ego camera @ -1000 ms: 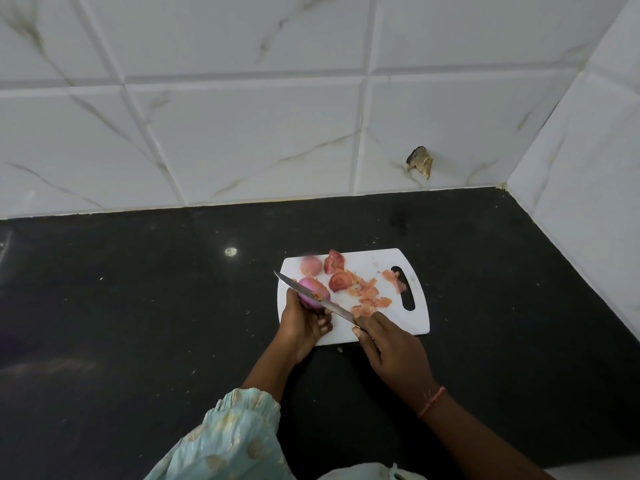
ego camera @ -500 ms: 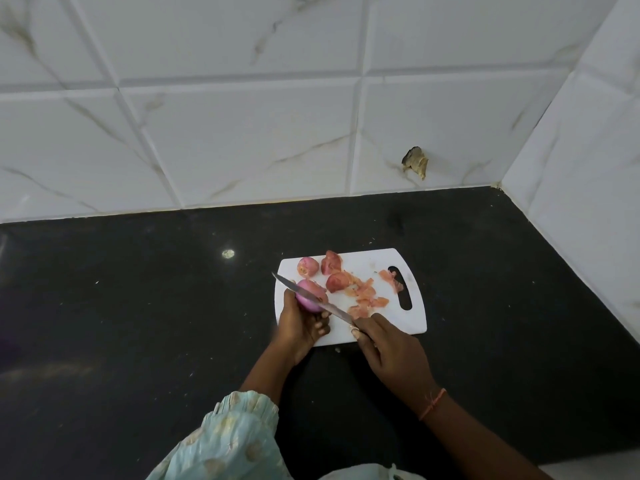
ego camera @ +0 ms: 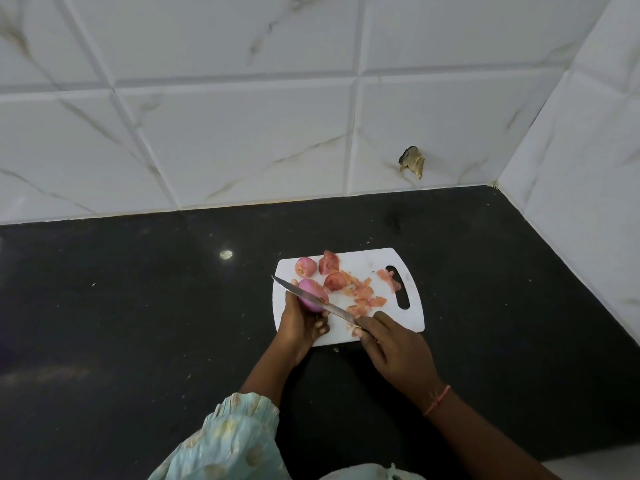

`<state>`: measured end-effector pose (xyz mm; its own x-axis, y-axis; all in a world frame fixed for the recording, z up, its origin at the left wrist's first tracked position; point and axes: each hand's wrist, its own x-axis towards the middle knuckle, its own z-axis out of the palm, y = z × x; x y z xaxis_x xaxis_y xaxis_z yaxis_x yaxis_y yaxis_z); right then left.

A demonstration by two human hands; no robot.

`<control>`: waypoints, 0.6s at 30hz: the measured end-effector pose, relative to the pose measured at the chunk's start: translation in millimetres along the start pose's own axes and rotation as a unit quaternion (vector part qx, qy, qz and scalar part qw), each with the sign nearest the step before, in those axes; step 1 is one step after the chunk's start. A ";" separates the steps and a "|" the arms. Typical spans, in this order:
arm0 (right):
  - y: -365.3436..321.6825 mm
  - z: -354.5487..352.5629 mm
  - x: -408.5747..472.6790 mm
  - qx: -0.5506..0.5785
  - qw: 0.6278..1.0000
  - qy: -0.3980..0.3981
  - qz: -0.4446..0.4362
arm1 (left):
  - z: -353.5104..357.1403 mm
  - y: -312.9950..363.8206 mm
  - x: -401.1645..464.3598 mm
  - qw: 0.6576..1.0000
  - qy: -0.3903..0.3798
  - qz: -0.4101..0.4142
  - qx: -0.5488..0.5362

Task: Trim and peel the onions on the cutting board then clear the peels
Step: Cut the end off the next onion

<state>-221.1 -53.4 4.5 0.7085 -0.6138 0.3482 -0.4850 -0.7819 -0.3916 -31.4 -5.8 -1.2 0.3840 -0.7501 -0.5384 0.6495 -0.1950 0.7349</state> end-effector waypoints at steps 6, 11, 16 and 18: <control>-1.7 3.1 3.3 0.013 1.000 0.004 0.008 | -1.0 2.2 -0.2 1.000 0.008 -0.022 -0.010; 7.3 8.1 -0.3 0.016 0.999 -0.009 0.032 | -1.0 5.1 -2.2 0.999 0.005 -0.027 -0.027; 17.8 4.2 -2.6 -0.002 0.998 0.005 0.067 | 0.7 2.9 -1.8 1.000 -0.003 -0.016 0.003; 11.5 2.8 -4.1 0.006 0.999 -0.001 0.039 | 1.5 1.6 -0.6 1.000 0.003 -0.016 0.000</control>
<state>-228.1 -59.5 -3.8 0.6698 -0.6722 0.3155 -0.5322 -0.7309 -0.4274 -31.6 -6.6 0.9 0.3665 -0.7399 -0.5642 0.6616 -0.2191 0.7172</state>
